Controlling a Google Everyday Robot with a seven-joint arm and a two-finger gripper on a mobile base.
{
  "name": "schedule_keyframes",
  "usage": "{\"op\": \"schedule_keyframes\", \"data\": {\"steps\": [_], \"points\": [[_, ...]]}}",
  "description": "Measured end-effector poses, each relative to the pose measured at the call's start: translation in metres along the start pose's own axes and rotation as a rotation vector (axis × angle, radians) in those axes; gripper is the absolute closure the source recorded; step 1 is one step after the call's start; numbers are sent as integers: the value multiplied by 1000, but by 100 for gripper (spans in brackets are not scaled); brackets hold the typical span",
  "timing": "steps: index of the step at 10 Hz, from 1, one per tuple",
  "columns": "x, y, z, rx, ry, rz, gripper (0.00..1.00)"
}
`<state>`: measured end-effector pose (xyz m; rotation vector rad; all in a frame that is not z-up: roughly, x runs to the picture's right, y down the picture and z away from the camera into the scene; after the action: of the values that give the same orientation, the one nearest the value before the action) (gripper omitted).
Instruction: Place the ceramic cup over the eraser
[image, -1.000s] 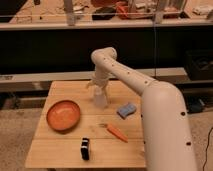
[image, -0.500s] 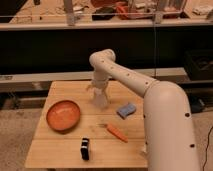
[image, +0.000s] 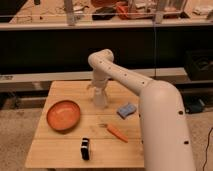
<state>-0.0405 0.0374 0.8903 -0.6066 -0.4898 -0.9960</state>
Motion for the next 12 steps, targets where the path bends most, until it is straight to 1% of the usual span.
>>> {"op": "schedule_keyframes", "data": {"steps": [4,5,9,10,11,12], "points": [[5,1,5,0,12,4,21],[6,1,7,-1,13,5,24],[7,0,11,-5,16,5,65],[7,-1,11,-6,16,4,74],[7,-1,11,-9,18,5,86],[7,-1,12,-13,18,6,95]]}}
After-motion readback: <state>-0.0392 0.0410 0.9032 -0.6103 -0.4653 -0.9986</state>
